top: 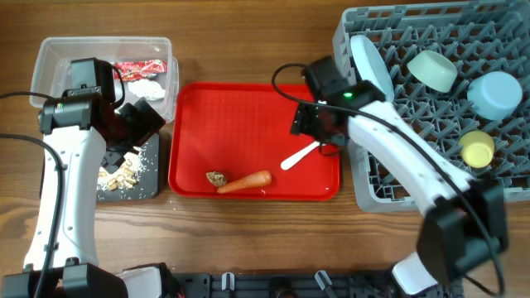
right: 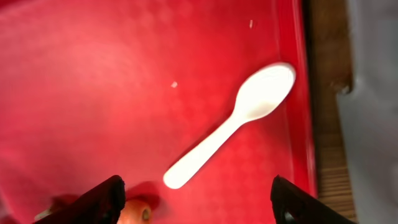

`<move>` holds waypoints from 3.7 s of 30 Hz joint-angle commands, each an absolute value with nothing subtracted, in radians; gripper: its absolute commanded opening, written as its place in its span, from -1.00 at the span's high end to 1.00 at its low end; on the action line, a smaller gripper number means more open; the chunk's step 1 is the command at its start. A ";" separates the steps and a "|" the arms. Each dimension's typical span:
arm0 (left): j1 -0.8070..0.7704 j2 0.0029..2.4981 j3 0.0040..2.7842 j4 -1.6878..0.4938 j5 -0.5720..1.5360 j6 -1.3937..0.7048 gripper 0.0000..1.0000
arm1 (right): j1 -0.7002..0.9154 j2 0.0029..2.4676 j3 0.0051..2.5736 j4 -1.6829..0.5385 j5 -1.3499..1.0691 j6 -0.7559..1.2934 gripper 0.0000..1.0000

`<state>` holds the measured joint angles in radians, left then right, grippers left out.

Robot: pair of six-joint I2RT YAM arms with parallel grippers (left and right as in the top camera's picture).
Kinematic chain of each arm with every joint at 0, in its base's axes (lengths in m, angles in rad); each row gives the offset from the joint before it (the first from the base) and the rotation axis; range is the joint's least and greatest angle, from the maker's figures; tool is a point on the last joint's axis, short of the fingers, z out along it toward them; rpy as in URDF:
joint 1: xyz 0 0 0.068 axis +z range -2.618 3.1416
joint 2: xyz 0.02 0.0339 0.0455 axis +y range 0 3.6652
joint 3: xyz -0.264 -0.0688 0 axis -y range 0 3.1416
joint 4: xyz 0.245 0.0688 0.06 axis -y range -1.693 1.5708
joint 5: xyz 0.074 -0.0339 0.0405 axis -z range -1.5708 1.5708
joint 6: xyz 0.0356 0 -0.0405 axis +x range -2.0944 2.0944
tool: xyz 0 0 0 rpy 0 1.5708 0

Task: Sort waste into correct bins and load items into the dishwasher rack
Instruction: 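Grasp the white spoon on the red tray with the right gripper, then insert the white spoon upright into the rack with the right gripper, then reach the left gripper to the carrot on the red tray and grasp it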

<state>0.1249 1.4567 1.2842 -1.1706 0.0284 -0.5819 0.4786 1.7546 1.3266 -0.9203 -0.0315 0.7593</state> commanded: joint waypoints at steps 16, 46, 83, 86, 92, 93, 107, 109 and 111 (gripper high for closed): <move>0.128 1.453 1.275 -1.171 0.037 -0.584 -1.00 | 0.508 2.011 1.327 -0.873 -0.027 0.893 -0.49; 0.128 1.453 1.275 -1.171 0.037 -0.584 -1.00 | 0.507 1.855 1.327 -0.902 0.003 0.679 0.91; 0.128 1.453 1.275 -1.171 0.037 -0.581 -1.00 | 0.187 1.565 1.168 -1.035 0.160 0.003 0.71; 0.128 1.453 1.275 -1.171 0.037 -0.581 -1.00 | 0.187 1.565 1.168 -1.025 0.160 0.003 0.49; 0.055 1.453 1.275 -1.159 0.037 -0.515 -1.00 | 0.187 1.553 1.185 -1.035 0.088 0.000 0.57; 0.030 1.453 1.275 -1.155 0.037 -0.496 -1.00 | 0.187 1.543 1.193 -1.042 0.088 0.000 0.62; -0.464 1.523 1.275 -1.122 0.002 -0.200 -1.00 | -0.034 1.142 1.212 -1.057 -0.056 0.160 -0.99; -0.494 1.569 1.275 -1.122 0.002 -0.153 -1.00 | -0.083 1.145 1.209 -1.069 -0.078 0.160 -0.99; -0.538 1.636 1.275 -1.120 0.002 -0.097 -0.99 | -0.134 1.155 1.202 -1.076 -0.077 0.160 -0.99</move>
